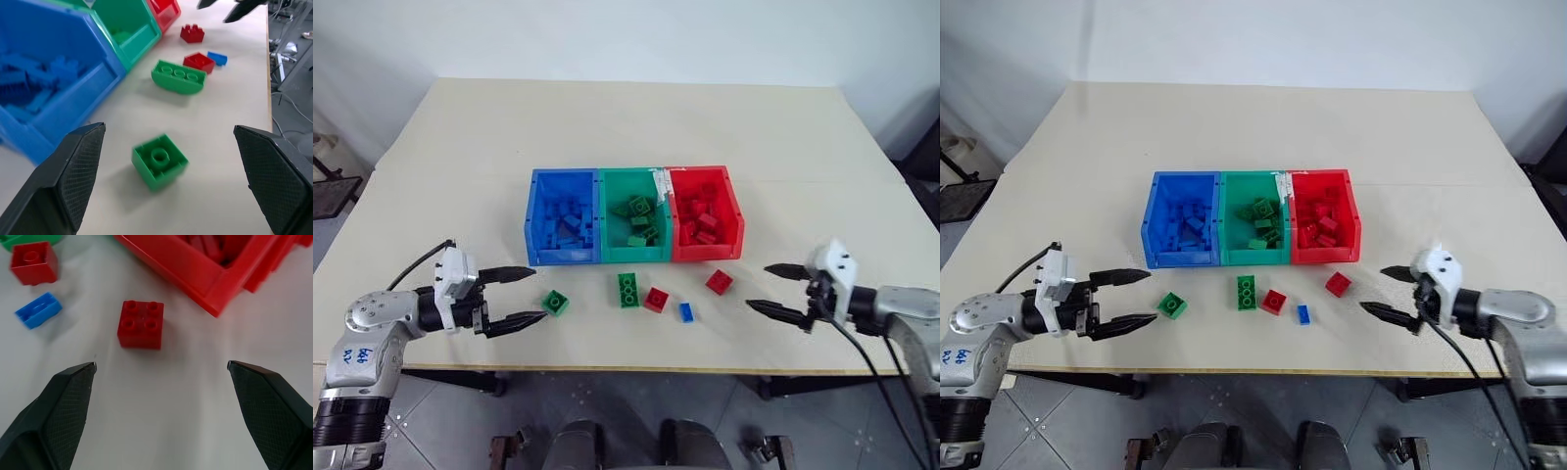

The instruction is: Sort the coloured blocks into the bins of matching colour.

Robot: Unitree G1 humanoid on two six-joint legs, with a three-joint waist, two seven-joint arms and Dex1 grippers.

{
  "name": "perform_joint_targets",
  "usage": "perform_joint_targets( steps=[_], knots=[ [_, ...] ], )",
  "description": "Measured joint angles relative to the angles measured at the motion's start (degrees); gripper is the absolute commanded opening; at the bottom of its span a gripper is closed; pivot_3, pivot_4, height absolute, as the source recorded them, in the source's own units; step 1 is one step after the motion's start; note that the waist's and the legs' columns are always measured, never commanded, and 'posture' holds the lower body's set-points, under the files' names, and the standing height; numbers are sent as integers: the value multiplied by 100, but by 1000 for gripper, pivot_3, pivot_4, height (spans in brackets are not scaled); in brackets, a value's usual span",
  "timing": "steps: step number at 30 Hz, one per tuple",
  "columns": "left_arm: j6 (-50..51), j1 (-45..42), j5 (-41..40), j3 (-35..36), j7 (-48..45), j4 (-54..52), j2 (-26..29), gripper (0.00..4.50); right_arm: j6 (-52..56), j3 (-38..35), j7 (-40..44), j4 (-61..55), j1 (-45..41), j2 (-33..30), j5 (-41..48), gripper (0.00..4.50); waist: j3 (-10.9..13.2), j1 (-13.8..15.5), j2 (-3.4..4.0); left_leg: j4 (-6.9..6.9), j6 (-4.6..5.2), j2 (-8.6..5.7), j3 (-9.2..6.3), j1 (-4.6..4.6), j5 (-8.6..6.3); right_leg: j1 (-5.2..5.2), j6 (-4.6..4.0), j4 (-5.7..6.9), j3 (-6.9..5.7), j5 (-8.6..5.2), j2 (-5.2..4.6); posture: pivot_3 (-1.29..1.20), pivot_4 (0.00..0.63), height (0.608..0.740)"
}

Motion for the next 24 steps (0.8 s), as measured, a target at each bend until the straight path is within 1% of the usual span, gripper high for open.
perform_joint_targets(
  steps=[3, 8, 11, 12, 14, 18, 20, 24],
  knots=[
    [104, 203, -71, 146, 89, -222, 14, 4465, -38, 301, -181, 242, -158, 335, -165, 4500, 0, 2, 0, 4, 0, -2, -4, -2, 0, 1, 0, 2, -1, 0, -2, 0, 150, 740],
    [198, 390, -124, 332, 202, -493, 28, 4465, -245, 425, -338, 482, -391, 615, -318, 4500, -1, -30, -2, 4, -1, 2, -3, 2, -1, 2, 0, 6, 0, 0, 2, 0, 150, 740],
    [235, 420, -136, 356, 254, -551, 30, 4500, -313, 481, -466, 611, -537, 823, -410, 3913, -3, -53, -4, 4, -2, 5, 2, 4, 0, 1, -1, 6, 2, 0, 5, 0, 150, 740],
    [243, 421, -138, 358, 271, -564, 30, 4500, -308, 484, -525, 610, -545, 841, -419, 3517, -3, -53, -4, 3, -3, 6, 2, 6, -1, 1, -2, 8, 3, -1, 5, 0, 150, 740],
    [257, 421, -143, 370, 290, -567, 30, 4500, -299, 473, -628, 609, -545, 869, -442, 2917, -3, -52, -4, 2, -4, 6, 0, 5, -1, 0, -2, 9, 2, -1, 5, 0, 150, 740],
    [264, 399, -170, 368, 293, -566, 29, 4500, -293, 409, -680, 463, -407, 897, -444, 1476, -3, -39, -5, 2, -4, 5, 0, 4, -1, 0, -2, 8, 2, -1, 4, 0, 150, 740],
    [264, 370, -182, 362, 291, -560, 28, 4500, -243, 360, -657, 219, -199, 853, -364, 1439, -3, -22, -5, 1, -4, 4, -3, 3, -1, 0, -2, 8, 2, -1, 2, 0, 150, 740],
    [260, 316, -185, 352, 275, -524, 27, 4500, 5, 179, -420, -535, 275, 535, -41, 1440, -1, -10, -1, 3, -1, -1, -3, -1, -3, 0, -2, 6, 2, -1, -2, 0, 150, 740]
  ],
)
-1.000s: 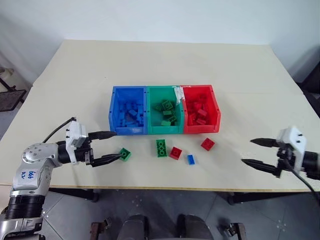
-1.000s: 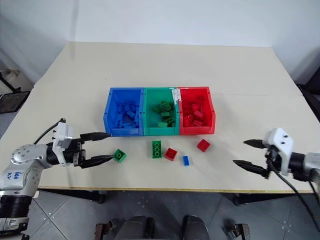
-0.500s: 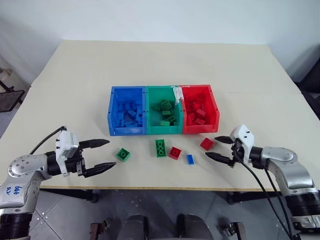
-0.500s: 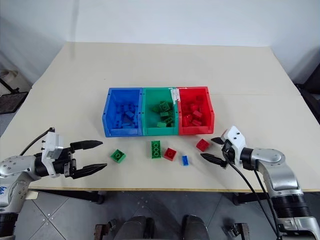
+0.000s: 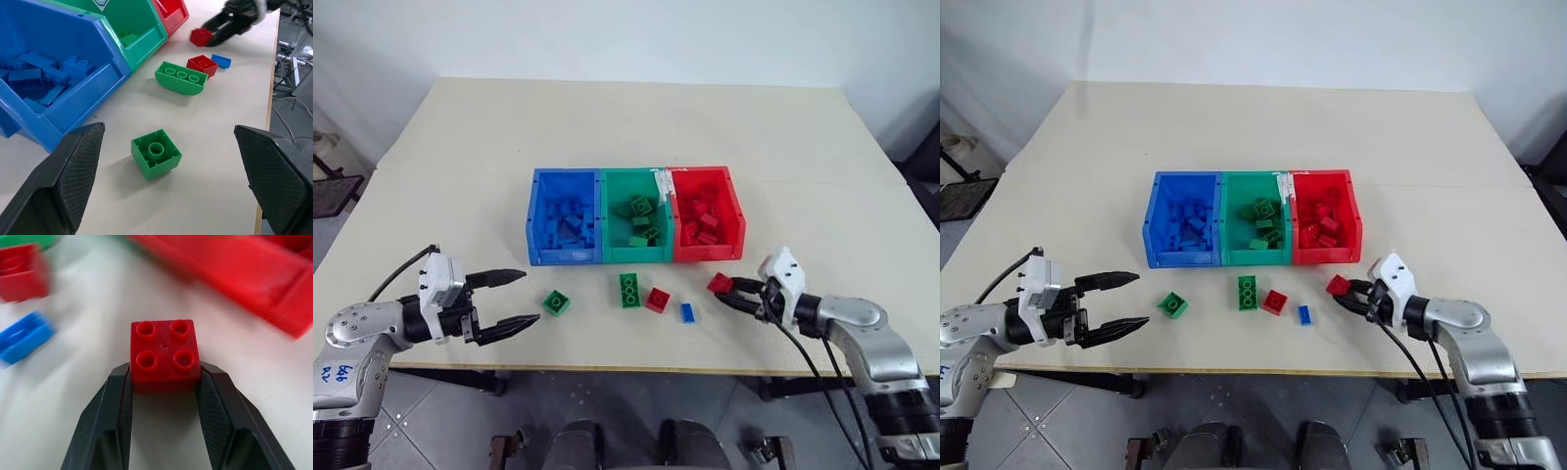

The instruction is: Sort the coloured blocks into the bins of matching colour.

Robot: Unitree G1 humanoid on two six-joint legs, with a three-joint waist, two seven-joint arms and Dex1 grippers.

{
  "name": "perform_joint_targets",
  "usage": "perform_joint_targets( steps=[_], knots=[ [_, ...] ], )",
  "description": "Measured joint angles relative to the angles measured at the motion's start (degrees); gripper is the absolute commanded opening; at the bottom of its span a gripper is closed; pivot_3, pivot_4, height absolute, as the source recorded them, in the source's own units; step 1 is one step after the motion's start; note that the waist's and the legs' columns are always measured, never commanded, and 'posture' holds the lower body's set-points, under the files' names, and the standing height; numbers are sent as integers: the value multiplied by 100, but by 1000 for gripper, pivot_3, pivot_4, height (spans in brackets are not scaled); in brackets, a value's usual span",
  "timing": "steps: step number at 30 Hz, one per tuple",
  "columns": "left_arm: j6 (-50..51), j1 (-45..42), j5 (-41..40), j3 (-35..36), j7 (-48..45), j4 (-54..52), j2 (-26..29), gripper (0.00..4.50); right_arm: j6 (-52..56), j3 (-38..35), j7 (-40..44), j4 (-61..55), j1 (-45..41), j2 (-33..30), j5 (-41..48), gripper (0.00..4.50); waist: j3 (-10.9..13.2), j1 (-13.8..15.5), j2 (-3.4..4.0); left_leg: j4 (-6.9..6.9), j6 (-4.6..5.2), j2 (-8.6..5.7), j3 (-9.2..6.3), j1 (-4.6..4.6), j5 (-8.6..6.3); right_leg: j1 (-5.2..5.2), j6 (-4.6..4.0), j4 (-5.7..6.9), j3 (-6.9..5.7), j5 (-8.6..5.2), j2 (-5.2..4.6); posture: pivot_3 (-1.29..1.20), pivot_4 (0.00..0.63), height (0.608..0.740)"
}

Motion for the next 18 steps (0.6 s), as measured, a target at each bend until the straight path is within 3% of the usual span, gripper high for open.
perform_joint_targets(
  steps=[3, 7, 13, 18],
  knots=[
    [-7, -102, 0, -30, -25, 30, -2, 4500, 393, -337, 27, -554, -154, -228, 388, 1440, 1, -17, 2, 0, -1, 4, 4, 2, 0, -2, 0, -1, 3, 0, 1, 0, 150, 740],
    [-37, -288, 0, -127, -76, 128, -35, 4500, 689, -377, -202, -559, -1145, -167, 509, 1440, 0, -60, 1, -5, -6, 11, 9, 7, -1, -6, -4, 2, 2, -2, 6, 0, 150, 740],
    [-110, -553, 10, -331, -112, 434, -122, 4500, 154, 276, -372, 1046, -2441, 479, -43, 1440, 0, -42, 0, 2, 0, -5, 13, -5, 2, -19, -4, 15, -6, -2, 15, 0, 150, 740],
    [-179, -644, 12, -390, -108, 466, -168, 4500, -525, 481, -225, 1996, -3062, 592, -470, 3152, 0, -11, 0, 4, 4, -10, -5, -8, 4, -17, -3, 28, -12, -2, 16, 0, 150, 740]
  ],
)
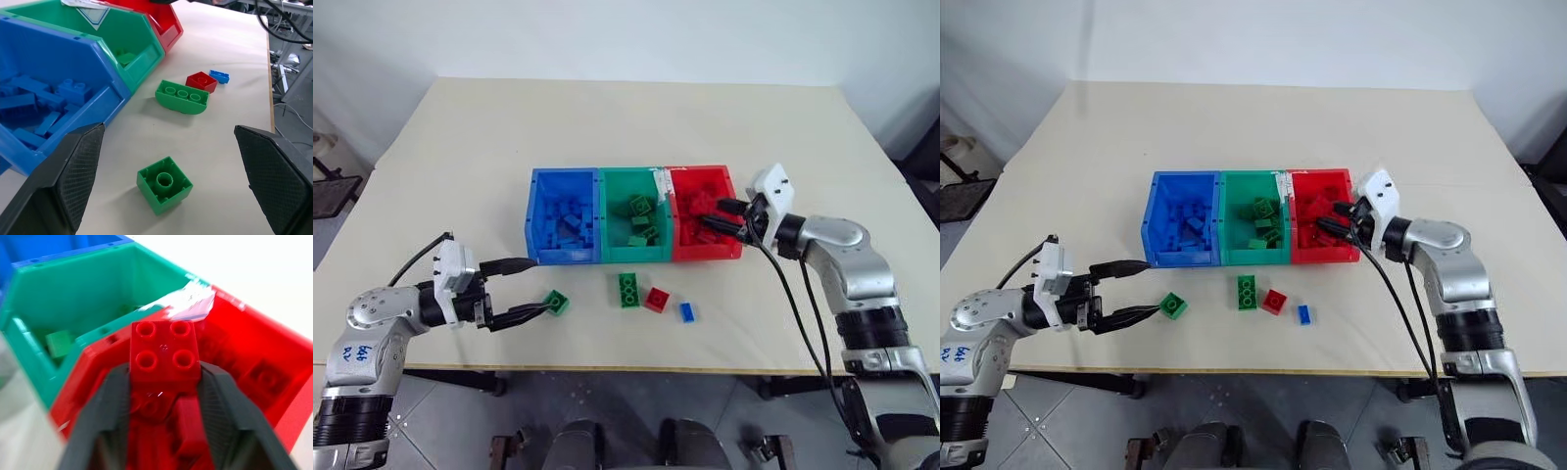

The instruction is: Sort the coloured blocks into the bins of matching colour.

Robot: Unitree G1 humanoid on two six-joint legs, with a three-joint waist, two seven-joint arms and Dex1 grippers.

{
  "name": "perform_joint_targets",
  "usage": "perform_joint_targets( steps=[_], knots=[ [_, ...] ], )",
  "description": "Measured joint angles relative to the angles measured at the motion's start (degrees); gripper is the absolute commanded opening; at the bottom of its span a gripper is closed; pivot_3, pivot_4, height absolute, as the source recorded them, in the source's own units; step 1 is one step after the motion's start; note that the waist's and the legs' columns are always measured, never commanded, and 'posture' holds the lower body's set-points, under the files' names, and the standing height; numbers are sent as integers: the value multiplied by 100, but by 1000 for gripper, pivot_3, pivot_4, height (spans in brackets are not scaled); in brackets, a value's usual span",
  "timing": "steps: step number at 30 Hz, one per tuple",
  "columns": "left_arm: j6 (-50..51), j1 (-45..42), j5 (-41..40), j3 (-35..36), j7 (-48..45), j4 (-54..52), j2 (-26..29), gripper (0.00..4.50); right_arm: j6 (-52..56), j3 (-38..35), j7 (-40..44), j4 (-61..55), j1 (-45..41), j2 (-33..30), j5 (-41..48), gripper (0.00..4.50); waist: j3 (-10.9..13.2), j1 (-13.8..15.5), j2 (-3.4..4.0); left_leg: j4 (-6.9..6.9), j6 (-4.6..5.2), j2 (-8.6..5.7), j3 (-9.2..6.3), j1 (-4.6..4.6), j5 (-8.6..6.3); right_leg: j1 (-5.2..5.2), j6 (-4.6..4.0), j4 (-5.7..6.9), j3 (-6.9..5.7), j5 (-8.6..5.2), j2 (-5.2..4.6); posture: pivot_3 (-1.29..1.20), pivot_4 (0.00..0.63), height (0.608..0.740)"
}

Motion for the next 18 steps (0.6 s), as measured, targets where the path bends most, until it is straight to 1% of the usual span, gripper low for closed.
perform_joint_targets(
  steps=[4, 8, 10, 13, 16, 18],
  knots=[
    [-41, 87, 0, 0, 7, -4, -28, 4500, -15, -20, 229, -160, 140, -209, -16, 4488, 0, -9, 0, 1, 0, 0, 2, 1, 0, 3, 0, -2, -2, 0, 0, 0, 150, 740],
    [-42, 93, -1, -3, 14, -17, -40, 4500, 130, -115, 478, -705, 610, -444, 164, 4488, 0, -6, 0, 4, 0, 2, 4, 4, 0, 8, 0, -3, -1, 0, 0, 0, 150, 740],
    [-42, 90, -1, -8, 8, -15, -41, 4500, 244, -165, 689, -1022, 956, -660, 313, 4488, 0, 6, 0, 4, 0, 2, 2, 2, 0, 8, 0, -4, -1, 0, 0, 0, 150, 740],
    [-49, 74, -1, -23, -12, 9, -41, 4500, 493, -350, 1201, -1683, 1793, -1109, 699, 4488, 0, 21, 0, 2, 3, 1, 0, 2, -2, 14, 1, -13, -2, 0, -3, 0, 150, 740],
    [-118, 48, 2, -26, -70, 138, -31, 4500, 616, -529, 1420, -1983, 2397, -1399, 848, 4488, 0, 13, 0, 3, 3, 3, 4, 7, -2, 19, 1, -19, -2, 0, -4, 0, 150, 740],
    [-203, 1, 34, -45, -132, 248, -25, 4500, 582, -772, 1588, -2179, 3049, -1718, 866, 4488, 0, 19, 0, 0, 3, 4, 5, 7, -2, 18, 1, -22, -1, 0, -5, 0, 150, 740]
  ],
)
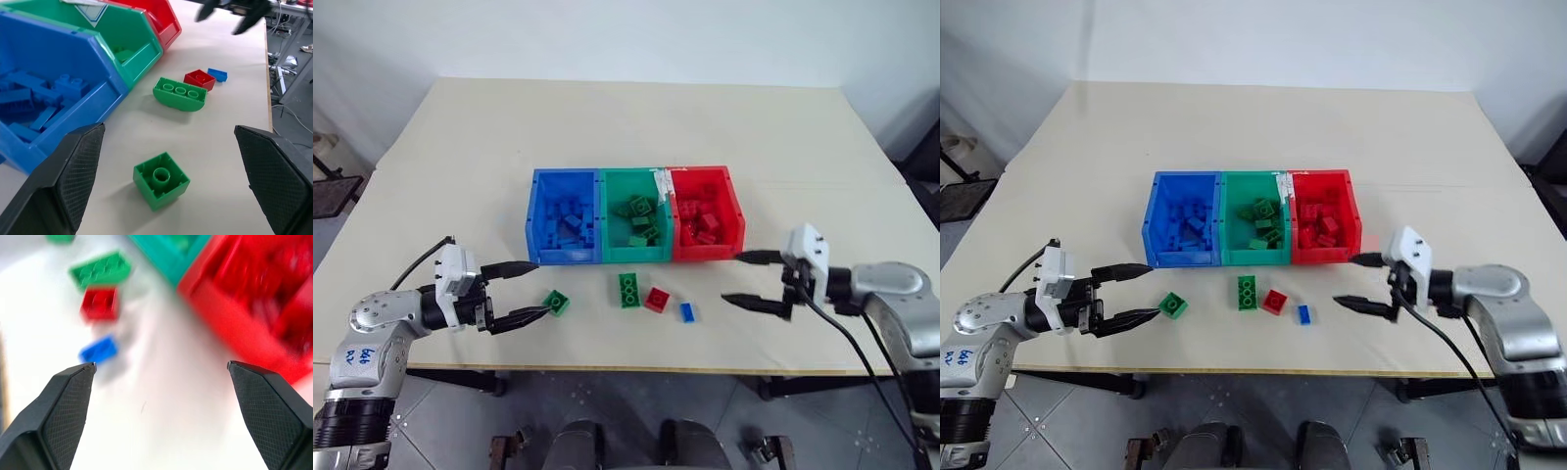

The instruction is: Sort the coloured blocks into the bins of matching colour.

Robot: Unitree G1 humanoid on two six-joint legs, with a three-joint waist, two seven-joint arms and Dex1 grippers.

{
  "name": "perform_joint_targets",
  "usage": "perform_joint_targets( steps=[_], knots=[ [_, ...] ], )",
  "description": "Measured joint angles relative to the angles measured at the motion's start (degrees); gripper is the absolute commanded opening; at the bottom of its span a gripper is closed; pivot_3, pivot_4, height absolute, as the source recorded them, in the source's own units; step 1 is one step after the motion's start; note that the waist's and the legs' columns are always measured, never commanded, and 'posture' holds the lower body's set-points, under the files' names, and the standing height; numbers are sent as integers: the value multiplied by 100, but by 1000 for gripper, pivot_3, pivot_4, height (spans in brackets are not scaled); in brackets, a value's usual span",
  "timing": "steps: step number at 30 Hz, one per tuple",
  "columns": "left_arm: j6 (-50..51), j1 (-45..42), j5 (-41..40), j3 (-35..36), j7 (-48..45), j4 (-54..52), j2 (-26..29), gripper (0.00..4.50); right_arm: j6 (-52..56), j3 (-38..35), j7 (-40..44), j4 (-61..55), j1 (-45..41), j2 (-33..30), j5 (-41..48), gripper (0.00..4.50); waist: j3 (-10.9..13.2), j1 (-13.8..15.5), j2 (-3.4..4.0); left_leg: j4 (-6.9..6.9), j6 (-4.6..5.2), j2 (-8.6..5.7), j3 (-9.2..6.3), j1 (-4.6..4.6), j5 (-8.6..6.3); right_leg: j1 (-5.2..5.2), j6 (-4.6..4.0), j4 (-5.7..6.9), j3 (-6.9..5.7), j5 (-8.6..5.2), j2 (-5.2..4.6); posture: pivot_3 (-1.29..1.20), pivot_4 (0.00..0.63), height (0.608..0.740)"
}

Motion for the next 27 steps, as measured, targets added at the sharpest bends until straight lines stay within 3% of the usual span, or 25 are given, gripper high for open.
perform_joint_targets(
  steps=[4, 8, 12, 21, 27],
  knots=[
    [-84, 2, 14, 78, -79, 153, 95, 4500, -174, -475, 271, -289, 1348, -472, -83, 4488, 0, 26, -1, 0, 1, -2, 0, 1, -1, 3, 0, -4, 0, 0, 0, 0, 150, 740],
    [-108, 14, 7, 142, -128, 177, 96, 4500, -218, -745, 251, -551, 1619, -476, -55, 4488, 0, -27, -2, 2, -2, 11, 16, 10, -2, 6, 0, -10, 5, 0, -4, 0, 150, 740],
    [-109, 77, 4, 193, -154, 172, 114, 4500, -163, -543, 65, -809, 1298, -289, -12, 4488, 0, -30, -2, 2, -9, 17, 14, 11, -5, 2, 0, -7, 16, 0, -4, 0, 150, 740],
    [-9, 539, -87, 405, -88, -228, 144, 4500, -115, 1076, -516, -680, -28, 782, -498, 4488, 0, -14, -2, 9, -8, 11, -3, 1, -6, 0, 0, -4, 12, 0, -12, 0, 150, 740],
    [158, 928, -183, 619, 100, -587, 144, 4500, -248, 1436, -611, -326, -392, 1000, -773, 4488, -1, -21, -3, 10, -8, 11, -5, 2, -6, 2, 0, -3, 10, 0, -9, 0, 150, 740]
  ],
)
